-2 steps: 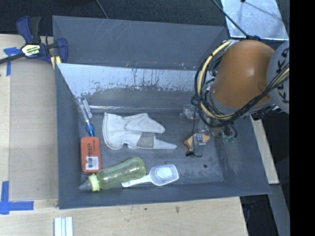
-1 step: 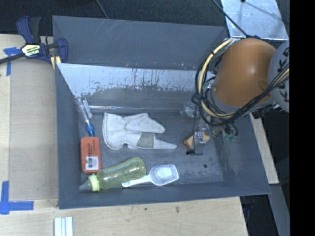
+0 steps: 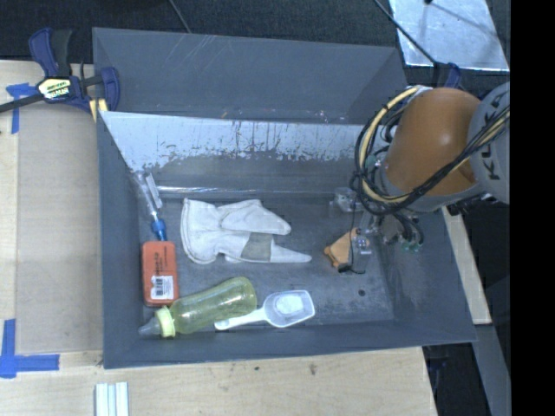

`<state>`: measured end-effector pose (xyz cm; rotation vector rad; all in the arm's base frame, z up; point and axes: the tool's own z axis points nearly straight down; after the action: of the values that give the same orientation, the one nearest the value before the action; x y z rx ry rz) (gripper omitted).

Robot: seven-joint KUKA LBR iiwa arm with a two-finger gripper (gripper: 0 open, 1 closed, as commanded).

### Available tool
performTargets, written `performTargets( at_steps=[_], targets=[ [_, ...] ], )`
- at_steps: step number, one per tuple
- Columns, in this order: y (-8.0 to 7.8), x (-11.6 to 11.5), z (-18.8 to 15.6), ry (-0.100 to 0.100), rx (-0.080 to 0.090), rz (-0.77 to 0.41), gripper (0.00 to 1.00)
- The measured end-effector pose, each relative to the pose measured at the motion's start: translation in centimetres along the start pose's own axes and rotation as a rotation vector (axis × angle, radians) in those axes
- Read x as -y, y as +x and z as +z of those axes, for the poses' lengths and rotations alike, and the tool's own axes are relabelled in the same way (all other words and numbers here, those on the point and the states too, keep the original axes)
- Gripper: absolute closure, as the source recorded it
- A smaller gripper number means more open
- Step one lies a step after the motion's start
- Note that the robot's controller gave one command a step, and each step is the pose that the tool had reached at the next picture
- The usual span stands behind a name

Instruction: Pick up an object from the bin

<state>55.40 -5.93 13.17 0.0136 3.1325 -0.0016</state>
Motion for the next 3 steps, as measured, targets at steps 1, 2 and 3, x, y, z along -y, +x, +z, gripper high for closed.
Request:
performTargets(
  at_steps=[1, 2, 3],
  targets=[
    [-2.6, 2.6, 6.5, 0.0, -0.007, -0.051, 0.0],
    [-2.5, 4.8, 6.1, 0.0, -0.002, -0.061, 0.0],
    [-2.6, 3.1, 6.3, 0.0, -0.004, -0.051, 0.0]
  ],
)
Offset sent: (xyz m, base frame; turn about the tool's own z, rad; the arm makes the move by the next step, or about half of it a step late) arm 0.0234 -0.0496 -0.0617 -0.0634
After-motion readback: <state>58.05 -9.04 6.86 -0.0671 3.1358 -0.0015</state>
